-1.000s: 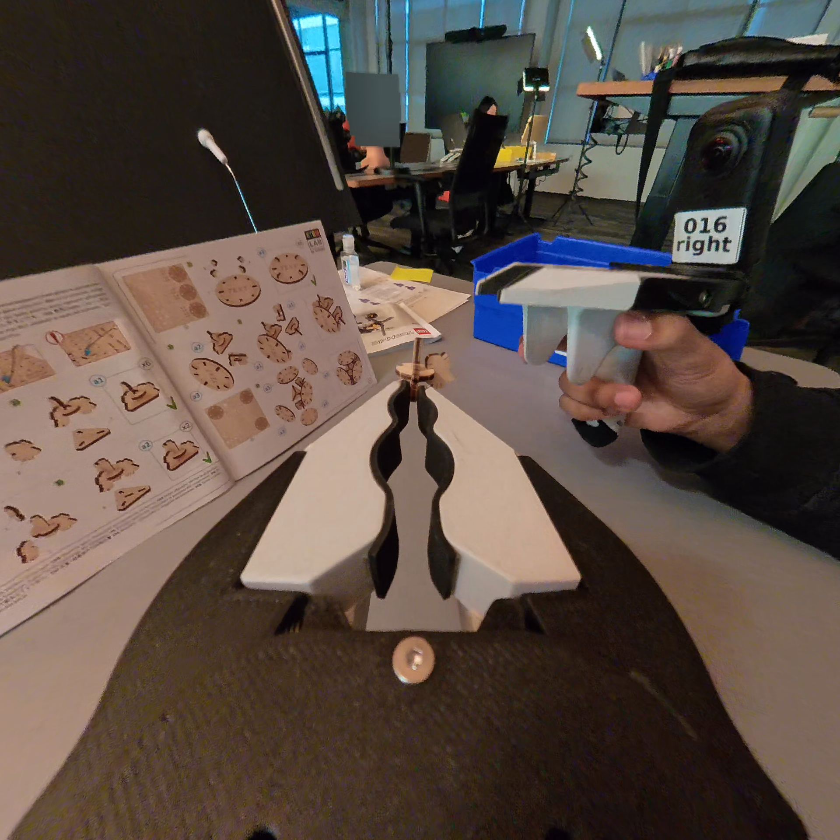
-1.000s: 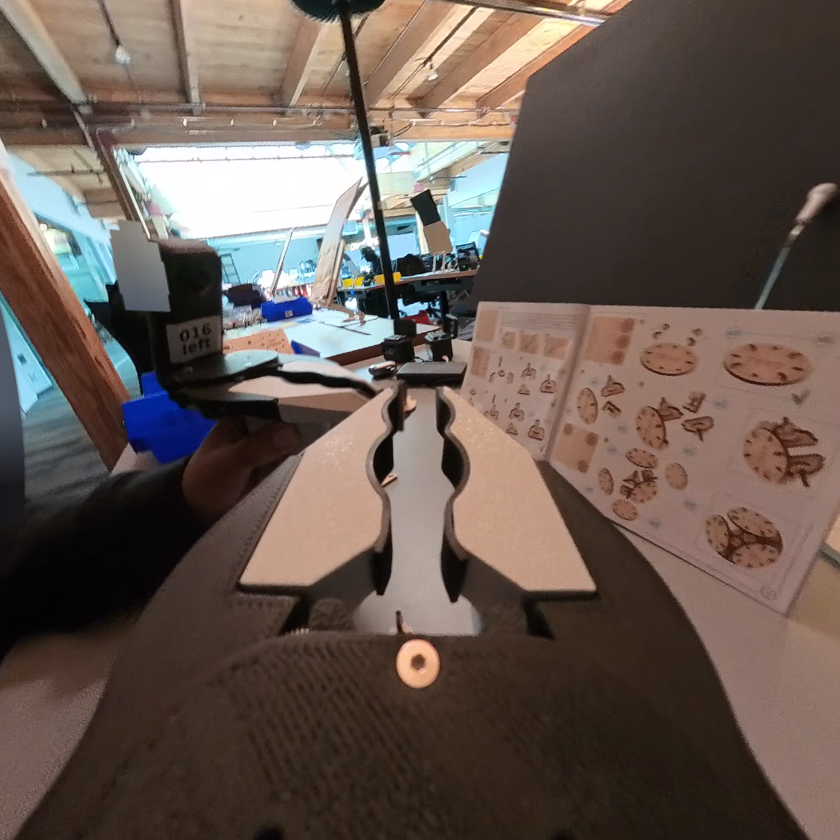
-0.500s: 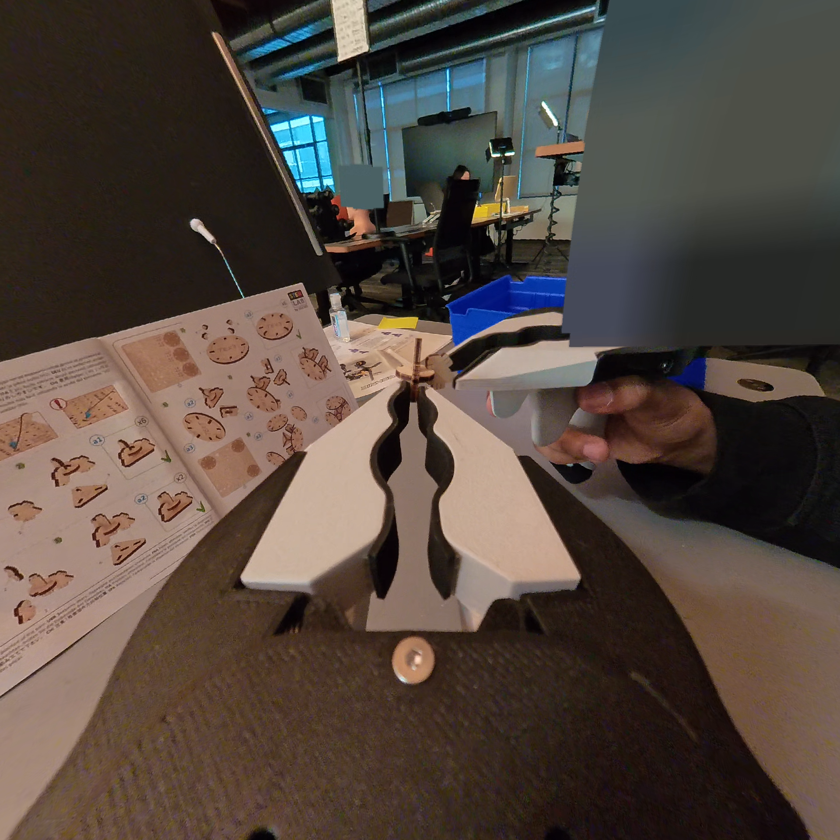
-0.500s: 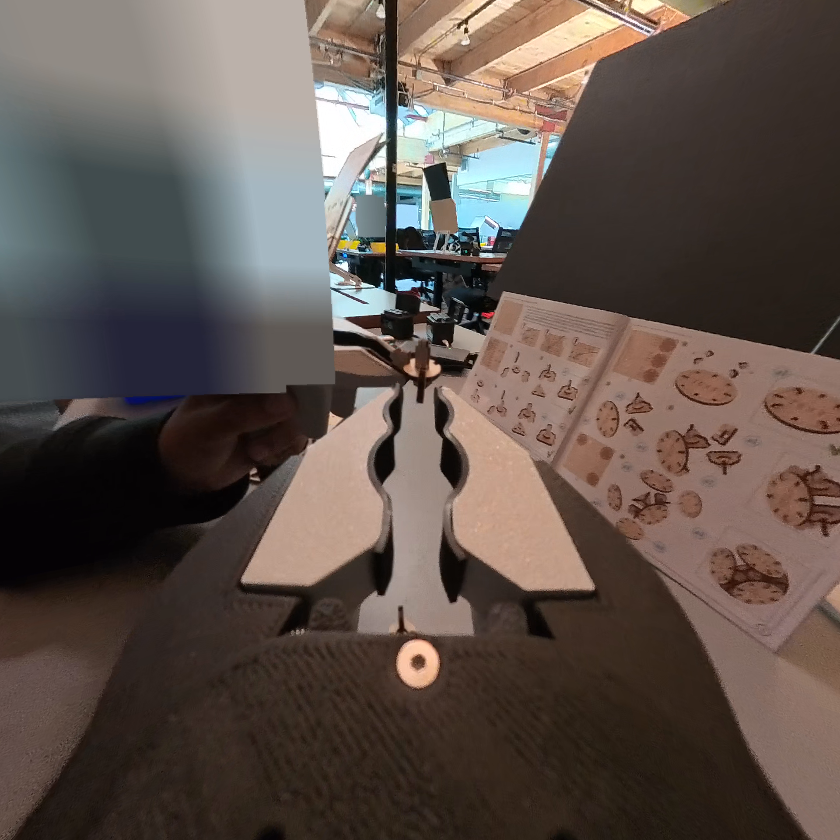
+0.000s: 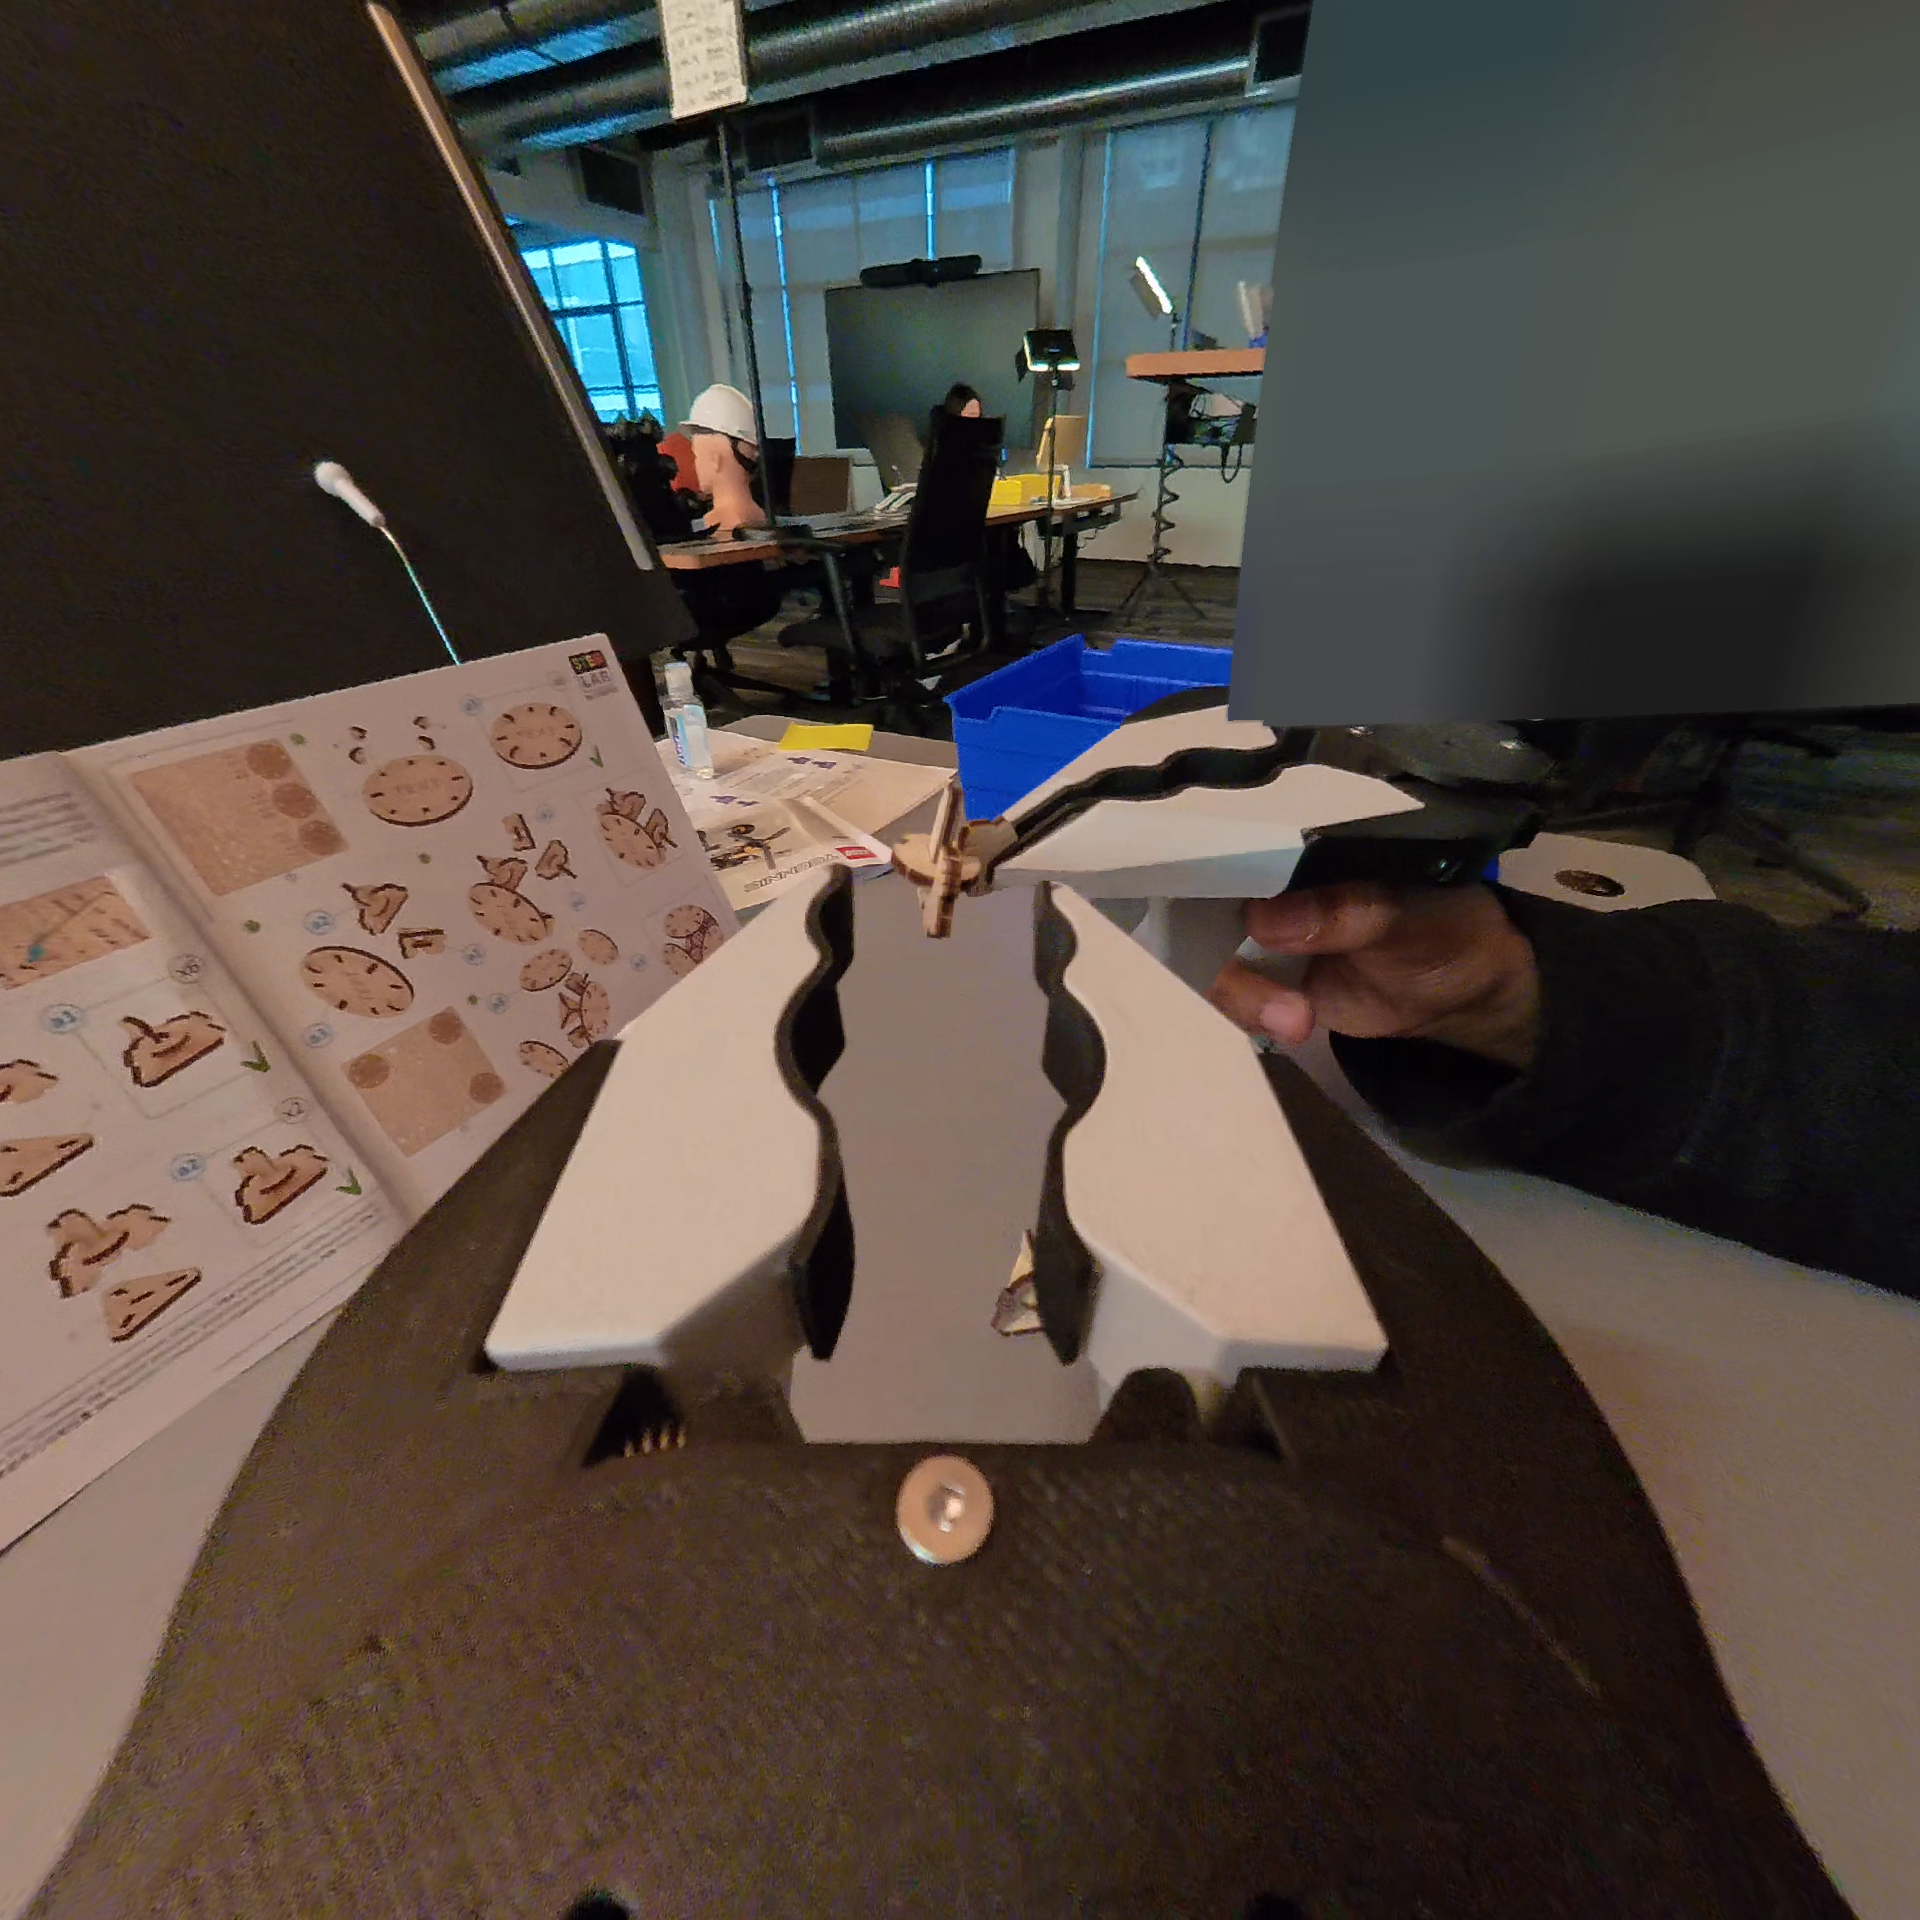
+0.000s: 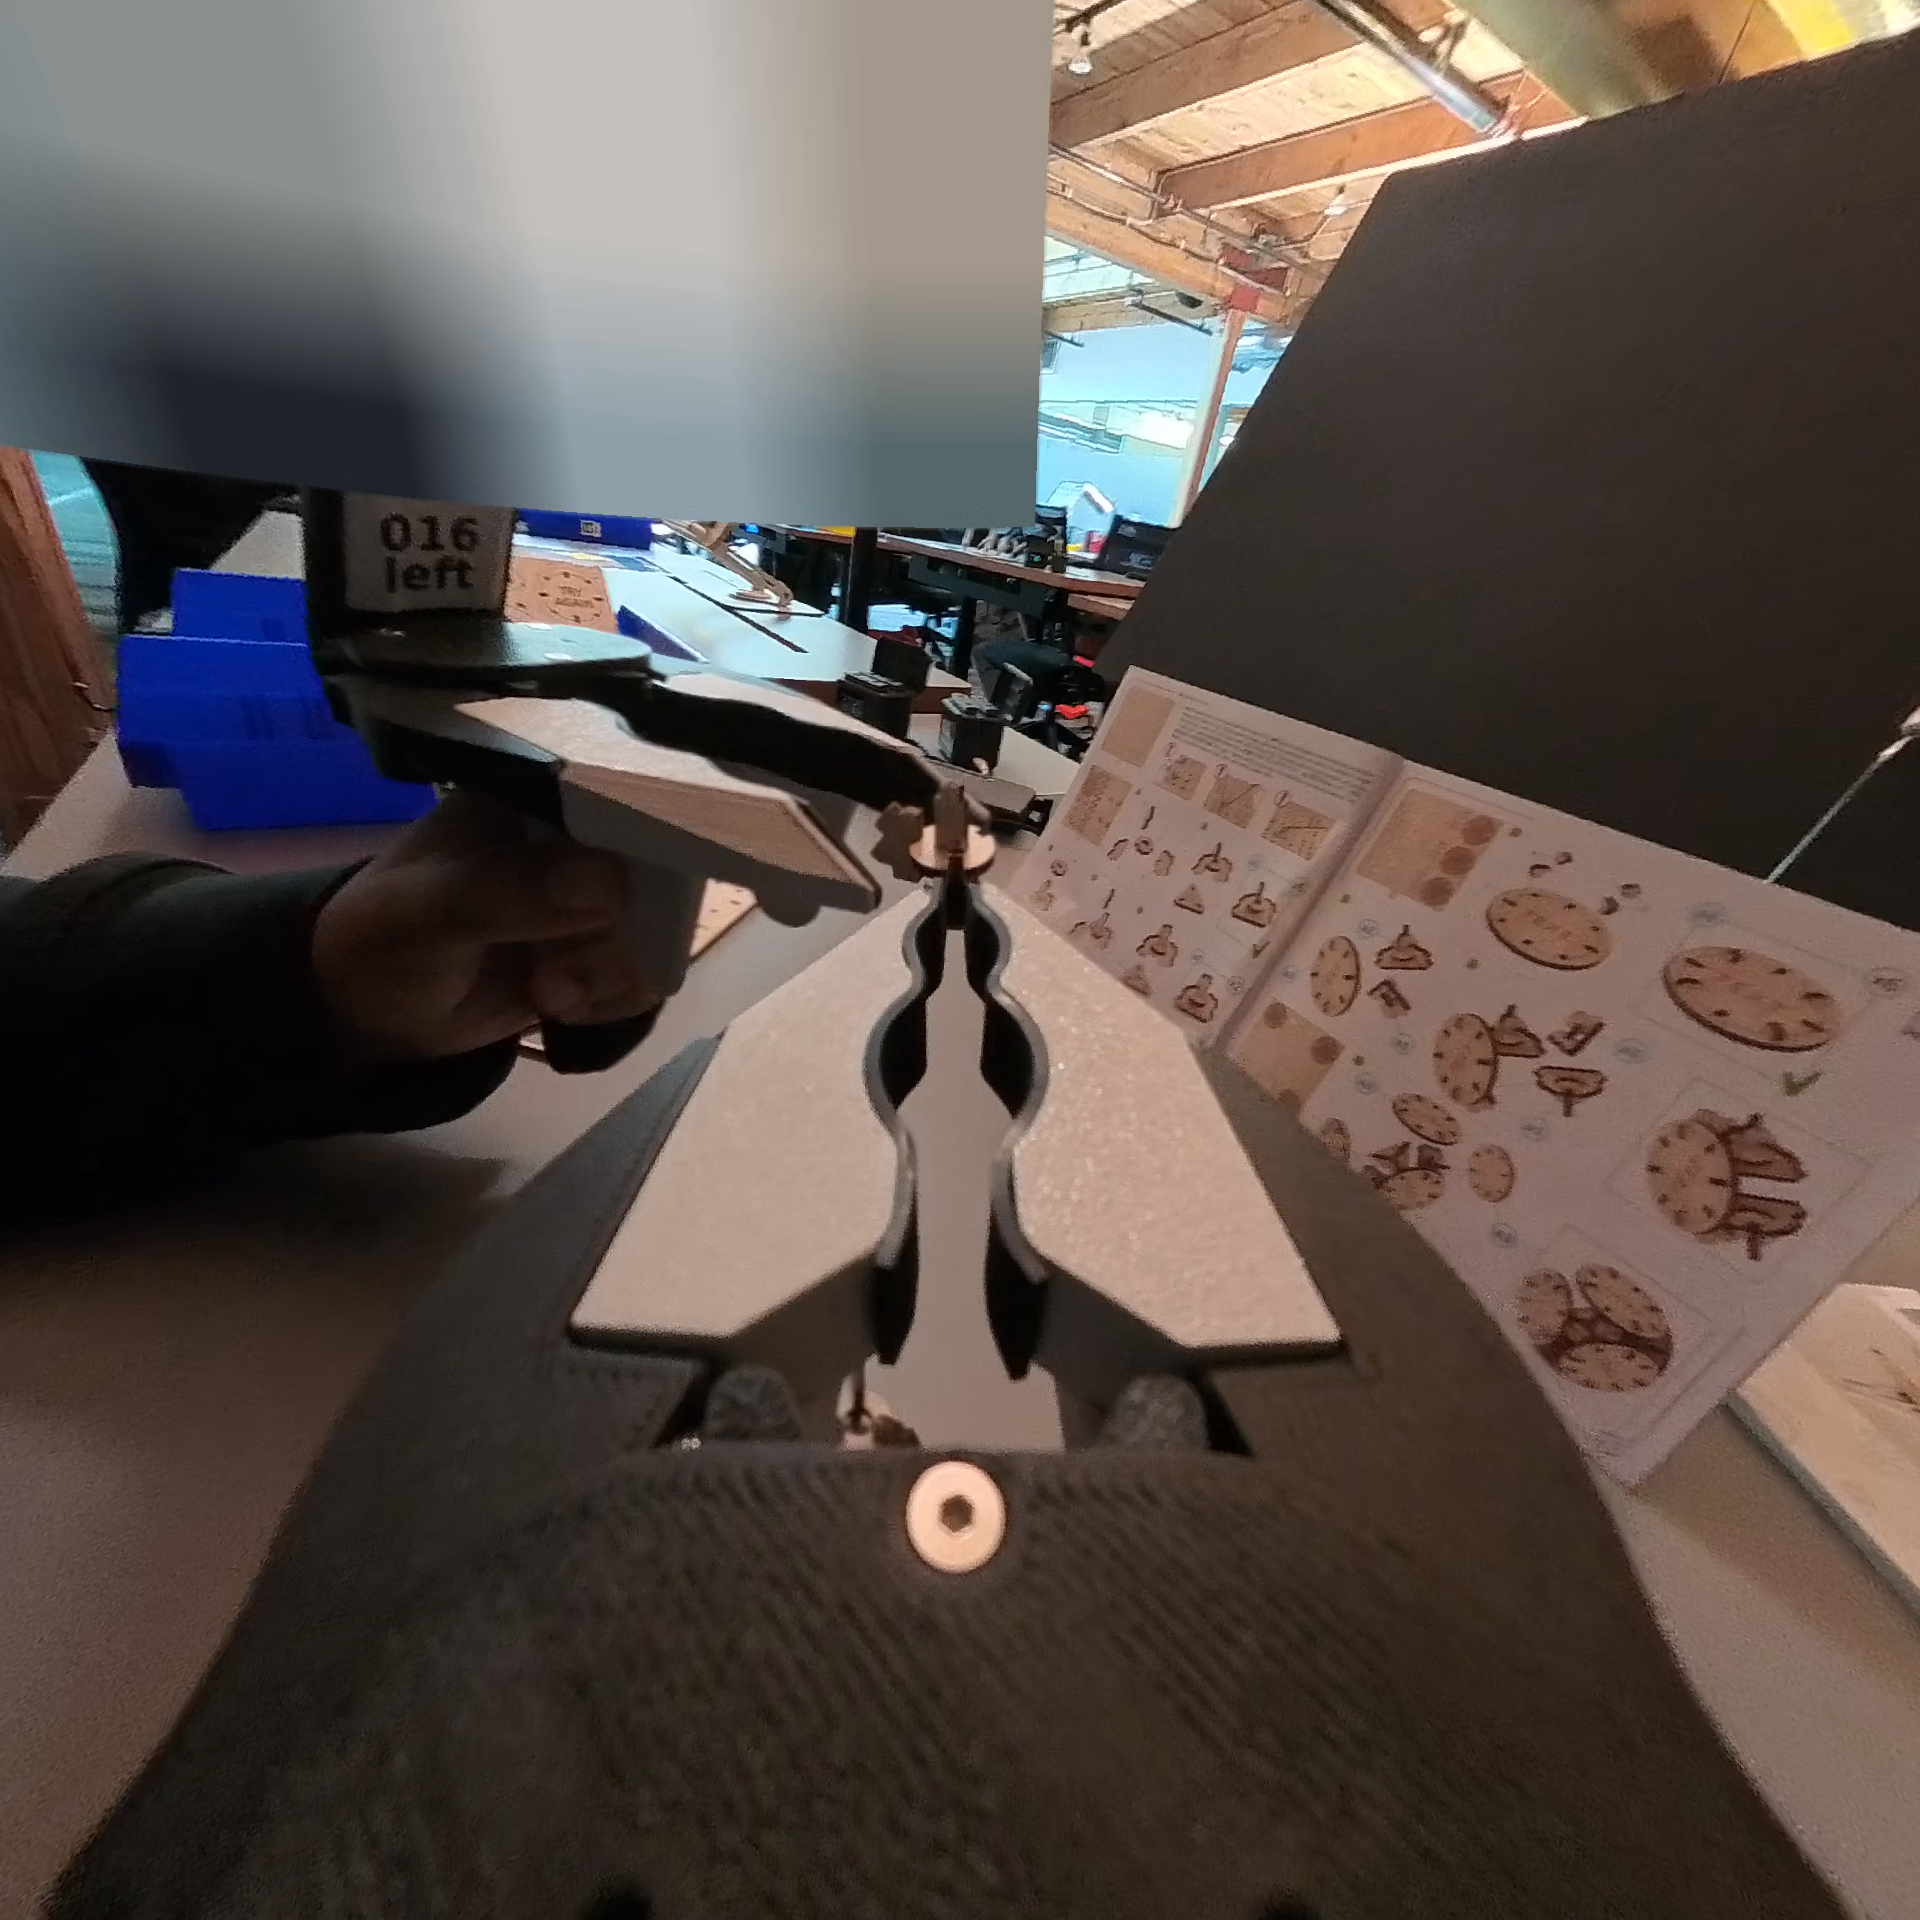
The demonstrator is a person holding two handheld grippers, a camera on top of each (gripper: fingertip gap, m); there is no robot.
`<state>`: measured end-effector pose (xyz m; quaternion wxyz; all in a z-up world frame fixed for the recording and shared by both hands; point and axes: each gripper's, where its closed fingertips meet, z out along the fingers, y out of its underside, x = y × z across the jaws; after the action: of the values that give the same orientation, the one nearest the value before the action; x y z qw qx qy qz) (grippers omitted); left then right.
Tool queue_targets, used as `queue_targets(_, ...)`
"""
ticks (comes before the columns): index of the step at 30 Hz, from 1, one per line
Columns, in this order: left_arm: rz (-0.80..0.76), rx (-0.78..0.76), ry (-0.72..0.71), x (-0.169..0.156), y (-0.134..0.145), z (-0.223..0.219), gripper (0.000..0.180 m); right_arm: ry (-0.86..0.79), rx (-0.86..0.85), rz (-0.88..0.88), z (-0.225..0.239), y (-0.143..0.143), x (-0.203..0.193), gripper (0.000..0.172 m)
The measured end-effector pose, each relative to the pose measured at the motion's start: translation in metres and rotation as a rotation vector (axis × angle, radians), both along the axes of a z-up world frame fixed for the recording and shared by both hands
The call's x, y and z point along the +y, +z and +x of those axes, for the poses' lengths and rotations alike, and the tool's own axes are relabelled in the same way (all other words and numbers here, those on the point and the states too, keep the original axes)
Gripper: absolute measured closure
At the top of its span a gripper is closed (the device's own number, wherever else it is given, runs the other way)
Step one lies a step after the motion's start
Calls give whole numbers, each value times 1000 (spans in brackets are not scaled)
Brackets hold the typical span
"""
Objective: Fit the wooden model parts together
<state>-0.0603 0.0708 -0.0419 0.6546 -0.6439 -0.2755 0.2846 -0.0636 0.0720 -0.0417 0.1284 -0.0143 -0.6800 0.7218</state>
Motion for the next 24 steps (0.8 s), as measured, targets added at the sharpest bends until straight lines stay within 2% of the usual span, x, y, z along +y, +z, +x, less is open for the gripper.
queue_targets(6,-59,10,-70,7,-7,5,148,117,-258,-37,2,1,-1,171)
queue_targets(10,-20,-30,-88,3,-8,3,157,229,-499,-52,0,-1,0,172)
queue_targets(14,26,-77,-122,0,-11,2,169,306,-661,-61,0,-6,1,172)
queue_targets(18,30,-90,-139,1,-13,3,175,315,-722,-50,-2,-11,-1,172)
queue_targets(24,40,-126,-69,-3,-17,-4,178,262,-734,-56,-7,-16,-4,172)
